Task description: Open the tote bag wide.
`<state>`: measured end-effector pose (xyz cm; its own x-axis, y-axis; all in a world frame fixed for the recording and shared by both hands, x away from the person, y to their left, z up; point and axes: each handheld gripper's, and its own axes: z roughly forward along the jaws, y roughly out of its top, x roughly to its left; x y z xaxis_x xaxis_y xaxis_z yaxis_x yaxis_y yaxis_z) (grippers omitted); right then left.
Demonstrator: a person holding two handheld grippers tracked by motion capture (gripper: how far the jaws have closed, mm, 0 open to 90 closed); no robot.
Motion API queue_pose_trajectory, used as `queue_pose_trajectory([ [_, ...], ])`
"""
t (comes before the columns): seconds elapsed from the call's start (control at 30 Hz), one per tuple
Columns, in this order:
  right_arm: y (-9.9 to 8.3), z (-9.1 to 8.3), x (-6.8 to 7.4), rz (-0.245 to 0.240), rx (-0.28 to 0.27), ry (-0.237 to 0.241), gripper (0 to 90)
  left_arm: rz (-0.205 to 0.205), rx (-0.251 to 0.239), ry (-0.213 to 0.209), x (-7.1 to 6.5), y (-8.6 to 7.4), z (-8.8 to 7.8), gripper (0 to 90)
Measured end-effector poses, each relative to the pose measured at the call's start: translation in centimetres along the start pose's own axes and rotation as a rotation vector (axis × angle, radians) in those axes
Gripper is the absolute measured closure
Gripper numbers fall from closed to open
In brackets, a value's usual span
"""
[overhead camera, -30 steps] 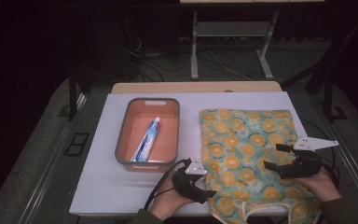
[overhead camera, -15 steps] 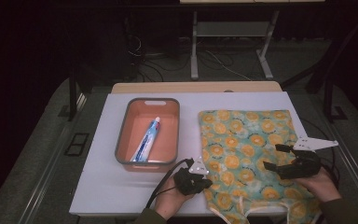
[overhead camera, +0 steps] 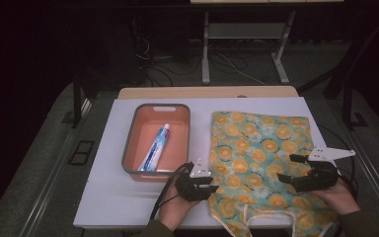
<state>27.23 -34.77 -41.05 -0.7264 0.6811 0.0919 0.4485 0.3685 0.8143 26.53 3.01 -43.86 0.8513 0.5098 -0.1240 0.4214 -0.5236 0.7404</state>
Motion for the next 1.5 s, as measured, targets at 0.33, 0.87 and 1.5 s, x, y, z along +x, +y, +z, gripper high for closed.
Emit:
queue_pose_trajectory([
  [0.33,-0.4,1.6,3.3,-0.099,0.069,0.163,14.2,0.023,-0.018,-0.090,-0.2,-1.4,-2.4,30.0],
  [0.87,-2.0,4.8,8.8,-0.403,0.292,0.329,37.7,0.052,-0.043,-0.178,0.2,-4.0,-5.4,17.3],
  [1.5,0.2,5.8,7.3,-0.354,0.255,0.253,89.9,0.088,-0.034,-0.208,-0.4,-3.6,-4.6,17.1],
])
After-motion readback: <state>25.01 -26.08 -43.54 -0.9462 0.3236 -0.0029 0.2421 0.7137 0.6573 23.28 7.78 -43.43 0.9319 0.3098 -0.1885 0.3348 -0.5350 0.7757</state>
